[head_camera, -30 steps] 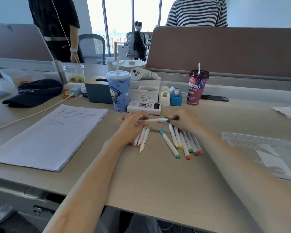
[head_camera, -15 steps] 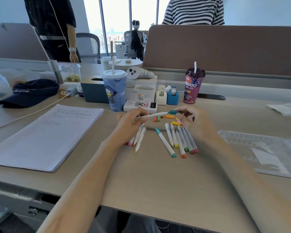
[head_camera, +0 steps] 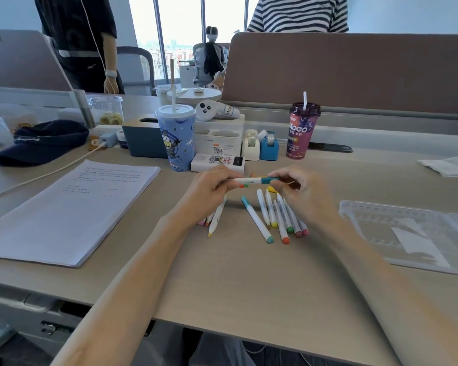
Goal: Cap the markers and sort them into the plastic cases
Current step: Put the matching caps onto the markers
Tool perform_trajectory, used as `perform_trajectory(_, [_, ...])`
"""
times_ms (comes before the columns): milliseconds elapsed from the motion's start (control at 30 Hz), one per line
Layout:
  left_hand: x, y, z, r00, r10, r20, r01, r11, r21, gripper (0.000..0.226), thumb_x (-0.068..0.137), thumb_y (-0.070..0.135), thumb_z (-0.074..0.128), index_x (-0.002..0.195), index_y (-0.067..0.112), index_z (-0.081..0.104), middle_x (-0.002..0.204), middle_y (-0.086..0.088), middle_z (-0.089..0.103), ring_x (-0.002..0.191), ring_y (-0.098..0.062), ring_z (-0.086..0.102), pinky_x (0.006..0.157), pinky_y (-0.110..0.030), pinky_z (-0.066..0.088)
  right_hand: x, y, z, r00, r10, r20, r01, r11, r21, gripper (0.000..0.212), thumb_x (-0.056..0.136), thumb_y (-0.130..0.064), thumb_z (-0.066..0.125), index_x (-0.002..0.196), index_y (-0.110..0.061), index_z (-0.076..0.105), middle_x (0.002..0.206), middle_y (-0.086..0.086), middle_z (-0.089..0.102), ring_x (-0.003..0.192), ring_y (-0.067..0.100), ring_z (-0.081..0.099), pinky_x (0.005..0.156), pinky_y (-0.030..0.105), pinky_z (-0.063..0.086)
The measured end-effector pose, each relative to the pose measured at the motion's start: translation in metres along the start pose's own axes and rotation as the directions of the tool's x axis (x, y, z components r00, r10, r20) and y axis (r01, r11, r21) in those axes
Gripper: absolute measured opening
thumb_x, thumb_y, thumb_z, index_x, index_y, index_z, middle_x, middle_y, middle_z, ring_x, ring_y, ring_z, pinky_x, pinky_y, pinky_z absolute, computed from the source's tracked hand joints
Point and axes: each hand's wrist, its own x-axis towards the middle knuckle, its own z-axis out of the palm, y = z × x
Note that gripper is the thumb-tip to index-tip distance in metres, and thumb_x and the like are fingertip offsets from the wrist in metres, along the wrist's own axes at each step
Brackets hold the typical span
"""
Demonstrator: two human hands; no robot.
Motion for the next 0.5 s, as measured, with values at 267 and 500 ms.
perform_trajectory(267, [0.002,0.018,0.002,0.981,-0.154,0.12,0.155,0.988,-0.006,0.011,0.095,0.028,0.056,0.102,0.025,0.064,0.084,0.005,0.062,0.074,-0.012,0.053,0.067,-0.025,0.044,0.004,-0.005,0.001,0.998,-0.064,0.024,0.062,0.997,0.045,0.02,0.092,-0.01,0.061,0.106,-0.022,0.068,0.091,-0.023,0.059,0.087,-0.006,0.058,0.077,0.007,0.045])
perform_trajectory(500, [0.013,0.031,0.011,0.934,-0.337,0.12,0.298,0.919,0.258,0.037,0.096,0.047,0.047,0.078,0.017,0.061,0.069,0.0,0.056,0.064,-0.017,0.051,0.058,-0.031,0.042,0.007,-0.002,0.003,0.994,0.047,-0.101,-0.035,0.992,0.118,0.031,0.097,-0.022,0.055,0.127,-0.021,0.059,0.1,-0.011,0.062,0.091,-0.003,0.057,0.076,0.004,0.043])
